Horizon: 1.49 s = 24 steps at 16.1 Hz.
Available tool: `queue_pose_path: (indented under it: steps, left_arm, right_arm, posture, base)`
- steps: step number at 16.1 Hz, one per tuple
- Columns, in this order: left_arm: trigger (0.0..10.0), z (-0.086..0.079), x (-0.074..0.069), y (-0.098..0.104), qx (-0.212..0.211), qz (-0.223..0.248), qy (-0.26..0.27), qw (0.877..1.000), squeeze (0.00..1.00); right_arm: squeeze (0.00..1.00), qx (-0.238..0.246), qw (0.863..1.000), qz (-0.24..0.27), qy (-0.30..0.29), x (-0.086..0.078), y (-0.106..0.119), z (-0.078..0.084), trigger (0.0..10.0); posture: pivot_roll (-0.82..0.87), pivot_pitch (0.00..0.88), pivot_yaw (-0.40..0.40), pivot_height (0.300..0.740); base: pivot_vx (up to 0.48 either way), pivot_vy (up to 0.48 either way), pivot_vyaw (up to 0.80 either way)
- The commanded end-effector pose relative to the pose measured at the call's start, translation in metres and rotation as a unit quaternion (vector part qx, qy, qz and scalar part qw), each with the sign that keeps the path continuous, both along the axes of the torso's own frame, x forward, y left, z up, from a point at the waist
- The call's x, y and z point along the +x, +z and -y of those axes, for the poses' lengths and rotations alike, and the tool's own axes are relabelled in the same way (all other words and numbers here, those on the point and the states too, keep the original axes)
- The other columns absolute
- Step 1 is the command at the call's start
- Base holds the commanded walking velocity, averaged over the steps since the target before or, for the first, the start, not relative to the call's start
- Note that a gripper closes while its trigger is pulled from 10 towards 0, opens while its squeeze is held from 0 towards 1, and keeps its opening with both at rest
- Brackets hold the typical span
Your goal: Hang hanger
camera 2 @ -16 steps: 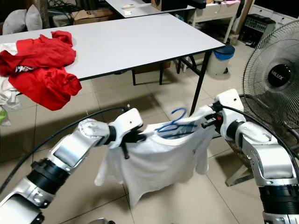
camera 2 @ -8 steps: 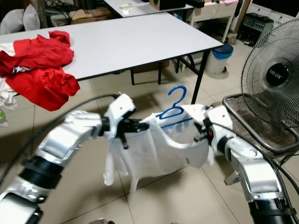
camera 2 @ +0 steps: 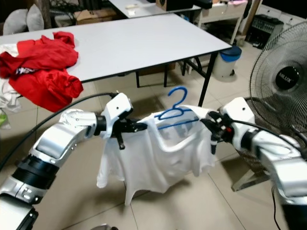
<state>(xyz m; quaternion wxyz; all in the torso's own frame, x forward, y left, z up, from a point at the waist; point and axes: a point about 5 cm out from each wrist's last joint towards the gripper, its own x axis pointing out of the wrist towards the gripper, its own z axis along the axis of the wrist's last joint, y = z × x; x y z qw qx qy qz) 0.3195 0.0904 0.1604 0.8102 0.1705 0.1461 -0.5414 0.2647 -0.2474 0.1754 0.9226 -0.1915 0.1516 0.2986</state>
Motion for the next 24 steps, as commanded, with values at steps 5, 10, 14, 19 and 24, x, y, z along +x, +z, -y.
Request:
queue_pose_path:
  steps: [5,10,14,19,24]
  left_arm:
    - [0.0,-0.008,0.003,0.017,0.015,0.041,-0.067,0.997,0.0]
    - [0.0,-0.001,-0.005,0.021,0.01,0.04,-0.141,0.989,0.0]
    - [0.0,0.005,-0.007,0.029,0.005,0.051,-0.164,0.985,0.0]
    - [0.0,0.017,-0.018,0.034,0.01,0.06,-0.212,0.975,0.0]
    - [0.0,0.023,-0.02,0.04,-0.01,0.057,-0.221,0.973,0.0]
  right_arm:
    - [1.0,-0.026,0.996,0.011,0.087,-0.008,0.039,0.009,10.0]
    - [0.0,-0.1,0.978,0.003,0.184,-0.004,0.053,0.012,10.0]
    - [0.0,-0.088,0.96,-0.061,0.258,-0.005,0.037,0.005,6.9]
    - [0.0,-0.069,0.955,-0.04,0.284,0.012,0.034,-0.007,0.0]
    - [0.0,-0.034,0.944,-0.075,0.32,0.014,0.029,-0.014,0.0]
  posture:
    - [-0.12,0.0,0.023,0.74]
    - [-0.13,0.0,0.015,0.74]
    - [-0.13,0.0,-0.001,0.74]
    - [-0.12,0.0,-0.009,0.74]
    - [-0.12,0.0,-0.013,0.74]
  base:
    - [0.0,0.0,0.0]
    - [0.0,0.0,0.0]
    - [0.0,0.0,0.0]
    - [0.0,0.0,0.0]
    - [0.0,0.0,0.0]
